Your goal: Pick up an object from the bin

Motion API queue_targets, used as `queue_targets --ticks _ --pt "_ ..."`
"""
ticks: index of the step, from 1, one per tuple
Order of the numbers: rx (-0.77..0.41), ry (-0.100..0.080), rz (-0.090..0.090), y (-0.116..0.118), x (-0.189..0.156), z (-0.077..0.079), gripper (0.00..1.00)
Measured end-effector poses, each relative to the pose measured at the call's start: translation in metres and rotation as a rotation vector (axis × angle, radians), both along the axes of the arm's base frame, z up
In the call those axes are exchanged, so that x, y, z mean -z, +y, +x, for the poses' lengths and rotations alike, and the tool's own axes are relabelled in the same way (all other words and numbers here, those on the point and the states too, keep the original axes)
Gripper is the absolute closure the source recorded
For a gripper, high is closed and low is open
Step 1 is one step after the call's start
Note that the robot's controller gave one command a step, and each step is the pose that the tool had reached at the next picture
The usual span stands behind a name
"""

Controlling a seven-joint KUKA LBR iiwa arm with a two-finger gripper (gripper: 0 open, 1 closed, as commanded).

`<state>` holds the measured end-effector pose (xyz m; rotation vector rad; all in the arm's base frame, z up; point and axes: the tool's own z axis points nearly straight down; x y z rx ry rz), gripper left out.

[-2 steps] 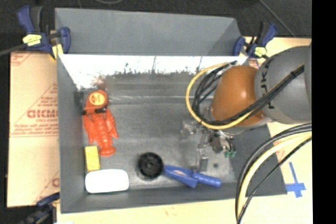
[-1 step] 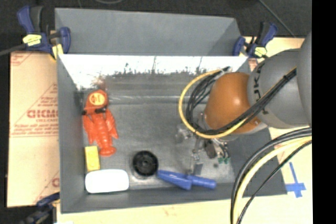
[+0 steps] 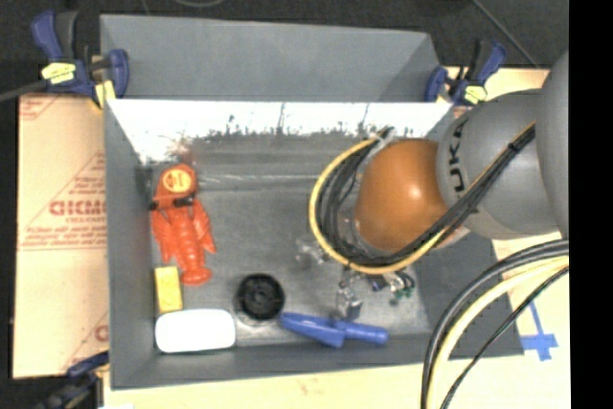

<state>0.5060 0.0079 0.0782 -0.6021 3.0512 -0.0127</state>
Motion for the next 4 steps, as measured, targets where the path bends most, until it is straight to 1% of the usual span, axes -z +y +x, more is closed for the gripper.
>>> queue_targets --ticks 1,2,3,4 --pt "0.094 0.0 0.003 0.029 -0.003 -0.009 0.0" --pt "0.316 0.019 0.01 0.054 -0.012 -0.017 0.0" --pt "0.151 0.017 0.006 0.071 -0.016 -0.02 0.0" --pt "0.201 0.017 0.008 0.087 -0.011 -0.019 0.0"
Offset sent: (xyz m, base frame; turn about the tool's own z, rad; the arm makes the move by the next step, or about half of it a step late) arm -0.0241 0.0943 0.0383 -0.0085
